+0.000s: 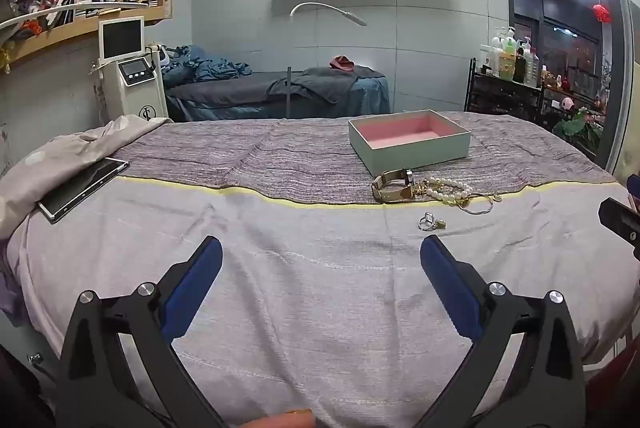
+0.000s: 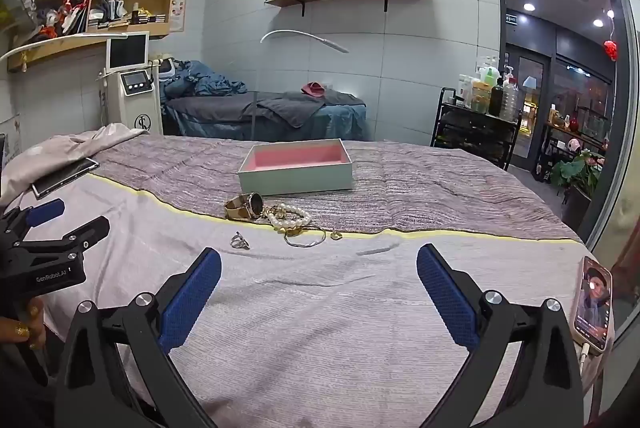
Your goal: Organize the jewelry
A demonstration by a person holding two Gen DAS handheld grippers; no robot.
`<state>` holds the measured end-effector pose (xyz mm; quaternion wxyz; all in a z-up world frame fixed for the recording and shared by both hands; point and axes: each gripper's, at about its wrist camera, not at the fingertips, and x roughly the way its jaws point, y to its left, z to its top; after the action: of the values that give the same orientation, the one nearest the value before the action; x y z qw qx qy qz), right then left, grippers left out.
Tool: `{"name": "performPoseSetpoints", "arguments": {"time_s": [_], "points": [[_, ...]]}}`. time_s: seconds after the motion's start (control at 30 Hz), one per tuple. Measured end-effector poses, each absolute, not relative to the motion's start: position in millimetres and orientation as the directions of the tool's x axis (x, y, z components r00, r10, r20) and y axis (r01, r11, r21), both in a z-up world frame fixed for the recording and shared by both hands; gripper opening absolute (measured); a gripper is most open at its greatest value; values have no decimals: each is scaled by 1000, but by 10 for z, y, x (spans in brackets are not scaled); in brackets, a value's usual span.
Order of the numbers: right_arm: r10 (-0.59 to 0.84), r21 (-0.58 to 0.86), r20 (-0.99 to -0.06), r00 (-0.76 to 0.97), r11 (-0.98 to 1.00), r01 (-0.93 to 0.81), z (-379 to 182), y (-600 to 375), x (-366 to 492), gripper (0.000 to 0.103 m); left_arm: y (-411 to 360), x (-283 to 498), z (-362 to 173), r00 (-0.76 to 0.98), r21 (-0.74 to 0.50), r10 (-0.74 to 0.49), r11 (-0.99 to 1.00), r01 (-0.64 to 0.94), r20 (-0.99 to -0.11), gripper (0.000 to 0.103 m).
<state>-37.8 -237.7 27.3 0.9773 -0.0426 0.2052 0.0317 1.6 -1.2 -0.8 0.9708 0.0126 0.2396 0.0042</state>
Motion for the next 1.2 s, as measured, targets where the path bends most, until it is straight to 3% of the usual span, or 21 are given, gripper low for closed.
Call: {"name": "performPoseSetpoints", "arguments": {"time_s": [1.2], "points": [[45,-68,-415,909,994,-81,250,-2372,-372,96,-67,-17,23,898,21,-11,1000,22,-441,98]]}}
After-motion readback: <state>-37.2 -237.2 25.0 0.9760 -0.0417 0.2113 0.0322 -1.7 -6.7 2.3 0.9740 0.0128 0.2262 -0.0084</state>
